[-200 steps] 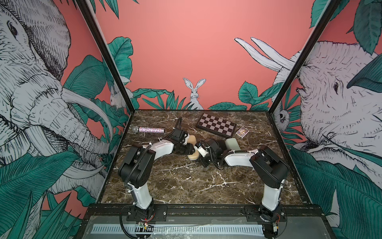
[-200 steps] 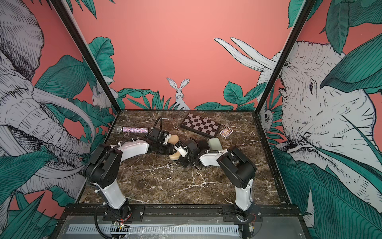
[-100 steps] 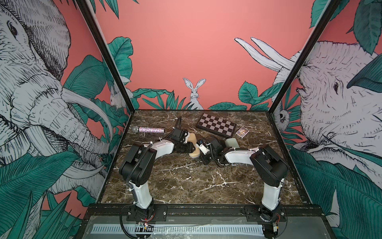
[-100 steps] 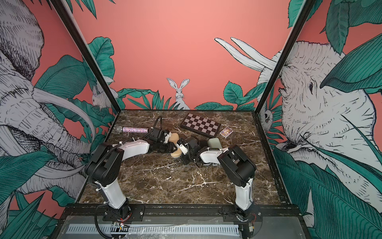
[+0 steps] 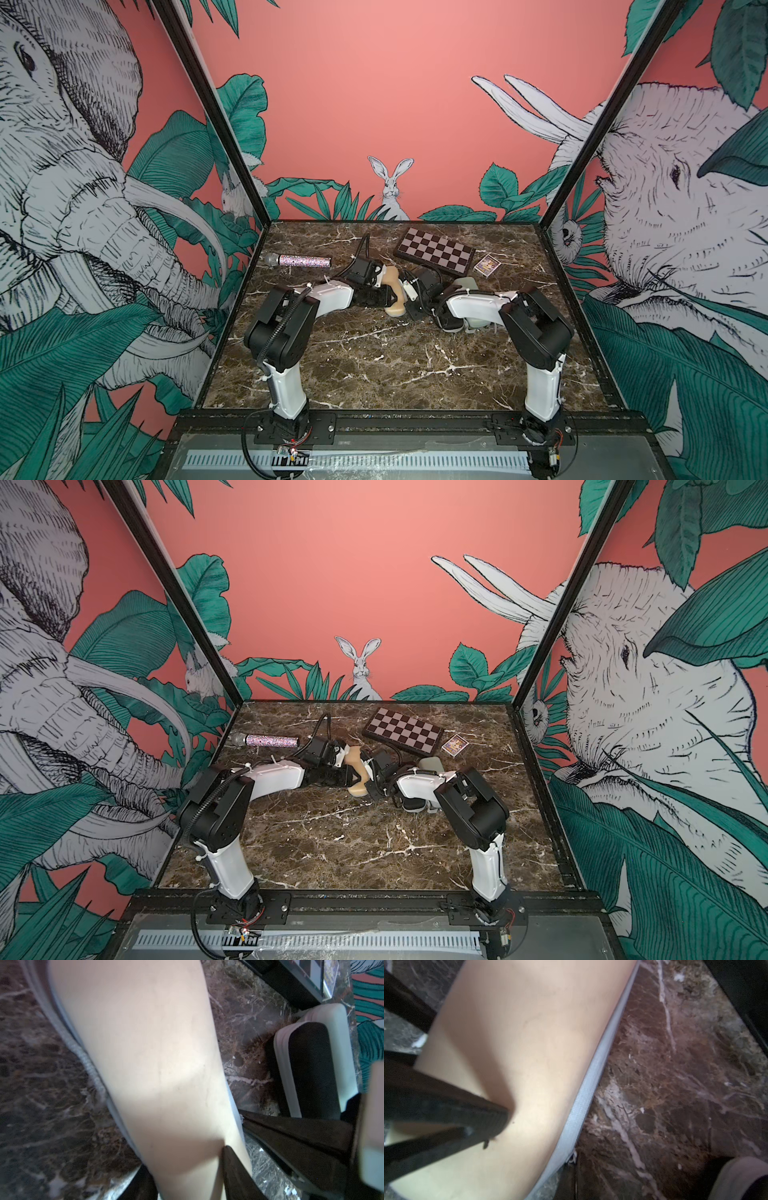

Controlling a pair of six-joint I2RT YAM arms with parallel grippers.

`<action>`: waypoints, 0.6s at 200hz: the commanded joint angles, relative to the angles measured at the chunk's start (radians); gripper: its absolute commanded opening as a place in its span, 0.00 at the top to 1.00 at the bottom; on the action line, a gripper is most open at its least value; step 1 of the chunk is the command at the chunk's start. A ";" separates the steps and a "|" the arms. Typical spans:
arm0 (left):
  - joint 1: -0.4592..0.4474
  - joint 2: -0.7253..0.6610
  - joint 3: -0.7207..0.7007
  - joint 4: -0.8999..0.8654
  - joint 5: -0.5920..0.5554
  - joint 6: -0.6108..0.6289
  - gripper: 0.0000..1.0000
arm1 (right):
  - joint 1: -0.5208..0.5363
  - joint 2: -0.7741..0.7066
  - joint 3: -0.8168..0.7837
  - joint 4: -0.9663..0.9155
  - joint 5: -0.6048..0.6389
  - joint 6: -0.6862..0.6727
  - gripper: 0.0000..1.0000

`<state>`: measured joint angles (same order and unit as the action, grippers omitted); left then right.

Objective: Put umbrellas into zippered umbrella sleeves
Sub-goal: Zip the zipper on the umbrella sleeve.

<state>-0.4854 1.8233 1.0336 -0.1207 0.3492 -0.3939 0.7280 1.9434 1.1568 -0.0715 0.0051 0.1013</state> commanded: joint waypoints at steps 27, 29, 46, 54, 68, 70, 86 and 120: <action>0.047 -0.063 0.033 -0.337 -0.028 0.114 0.25 | 0.030 -0.042 -0.033 -0.009 -0.130 0.057 1.00; 0.050 -0.072 0.034 -0.341 -0.030 0.112 0.24 | 0.033 -0.045 -0.033 -0.009 -0.140 0.059 1.00; 0.097 -0.166 0.011 -0.354 -0.026 0.072 0.14 | 0.071 -0.056 -0.043 -0.011 -0.203 0.098 1.00; 0.110 -0.211 -0.017 -0.361 -0.028 0.037 0.12 | 0.086 -0.054 -0.041 -0.008 -0.235 0.127 1.00; 0.113 -0.295 -0.101 -0.358 -0.039 -0.040 0.11 | 0.101 -0.044 -0.030 0.003 -0.278 0.206 1.00; 0.112 -0.309 -0.115 -0.355 -0.038 -0.054 0.11 | 0.103 -0.041 -0.028 0.010 -0.284 0.224 1.00; 0.112 -0.414 -0.245 -0.319 -0.064 -0.161 0.10 | 0.117 -0.019 -0.002 0.036 -0.310 0.328 1.00; 0.106 -0.588 -0.451 -0.103 -0.080 -0.342 0.08 | 0.188 0.016 0.041 0.099 -0.325 0.470 1.00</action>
<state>-0.3744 1.3094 0.6785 -0.3580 0.3008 -0.5720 0.8730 1.9343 1.1599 -0.0475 -0.2775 0.4221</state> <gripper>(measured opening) 0.918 0.047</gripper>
